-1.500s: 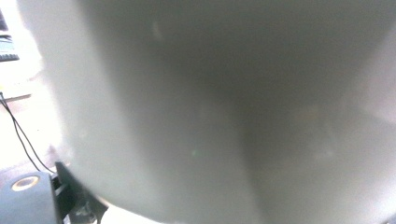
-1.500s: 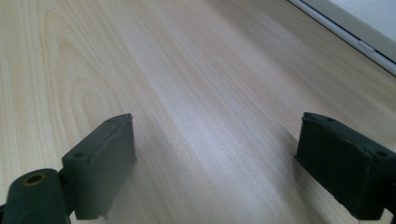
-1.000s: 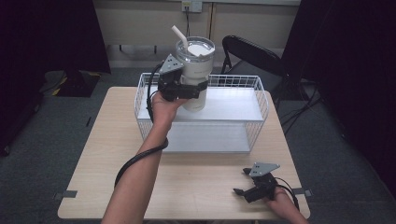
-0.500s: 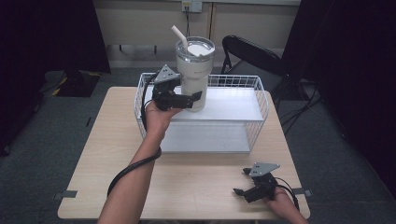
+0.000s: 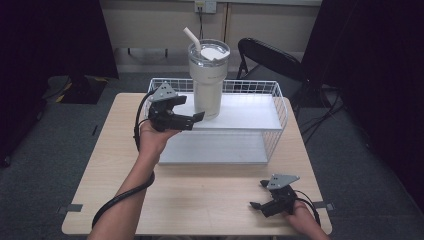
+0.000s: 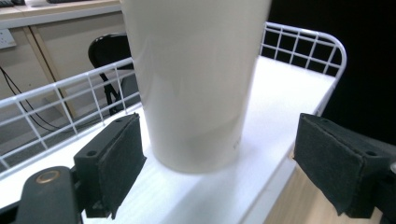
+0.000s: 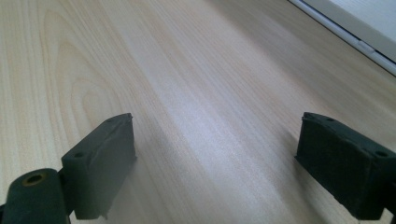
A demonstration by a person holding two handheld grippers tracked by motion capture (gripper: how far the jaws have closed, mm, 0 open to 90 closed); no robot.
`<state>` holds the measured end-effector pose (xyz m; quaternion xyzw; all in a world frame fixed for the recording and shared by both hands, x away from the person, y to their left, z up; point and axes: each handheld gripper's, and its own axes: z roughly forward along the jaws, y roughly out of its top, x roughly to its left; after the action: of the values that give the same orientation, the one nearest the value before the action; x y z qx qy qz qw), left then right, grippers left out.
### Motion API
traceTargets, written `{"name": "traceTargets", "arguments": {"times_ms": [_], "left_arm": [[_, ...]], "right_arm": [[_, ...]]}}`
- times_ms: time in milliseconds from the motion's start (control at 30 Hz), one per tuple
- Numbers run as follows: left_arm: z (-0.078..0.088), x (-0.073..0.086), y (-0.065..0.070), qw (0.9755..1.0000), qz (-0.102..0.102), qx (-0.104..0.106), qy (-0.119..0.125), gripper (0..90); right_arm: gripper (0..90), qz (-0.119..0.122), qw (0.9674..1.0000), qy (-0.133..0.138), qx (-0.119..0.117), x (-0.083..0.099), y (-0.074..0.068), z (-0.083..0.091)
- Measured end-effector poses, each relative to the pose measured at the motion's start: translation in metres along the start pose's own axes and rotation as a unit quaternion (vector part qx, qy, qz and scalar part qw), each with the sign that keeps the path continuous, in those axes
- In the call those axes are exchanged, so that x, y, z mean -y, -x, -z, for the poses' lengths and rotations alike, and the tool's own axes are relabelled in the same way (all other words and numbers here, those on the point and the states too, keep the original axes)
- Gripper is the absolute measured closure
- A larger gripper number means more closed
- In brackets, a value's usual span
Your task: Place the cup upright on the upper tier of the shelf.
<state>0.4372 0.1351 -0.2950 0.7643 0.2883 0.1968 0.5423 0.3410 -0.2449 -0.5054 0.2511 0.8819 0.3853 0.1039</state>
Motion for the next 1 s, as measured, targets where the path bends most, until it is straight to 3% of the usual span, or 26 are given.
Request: {"name": "traceTargets", "arguments": {"times_ms": [233, 367, 600, 900, 1000], "left_arm": [[0.013, 0.005, 0.007, 0.9996, -0.022, 0.008, -0.017, 15.6], [0.023, 0.01, 0.01, 0.9997, -0.017, 0.012, -0.009, 15.7], [0.036, 0.026, 0.015, 0.9993, -0.026, 0.021, -0.016, 15.7], [0.044, 0.042, 0.021, 0.9992, -0.022, 0.033, -0.01, 15.9], [0.047, 0.047, 0.028, 0.9985, -0.036, 0.04, -0.009, 16.3]], "right_arm": [[10.9, 0.0, 1.0, 0.0, 0.0, 0.0, 0.0, 0.0], [10.9, 0.0, 1.0, 0.0, 0.0, 0.0, 0.0, 0.0], [10.9, -0.001, 1.0, -0.001, 0.0, 0.0, 0.0, 0.0], [10.9, 0.001, 1.0, -0.001, 0.0, 0.0, 0.0, 0.0], [10.9, 0.0, 1.0, -0.001, 0.0, 0.0, 0.0, 0.0]]}}
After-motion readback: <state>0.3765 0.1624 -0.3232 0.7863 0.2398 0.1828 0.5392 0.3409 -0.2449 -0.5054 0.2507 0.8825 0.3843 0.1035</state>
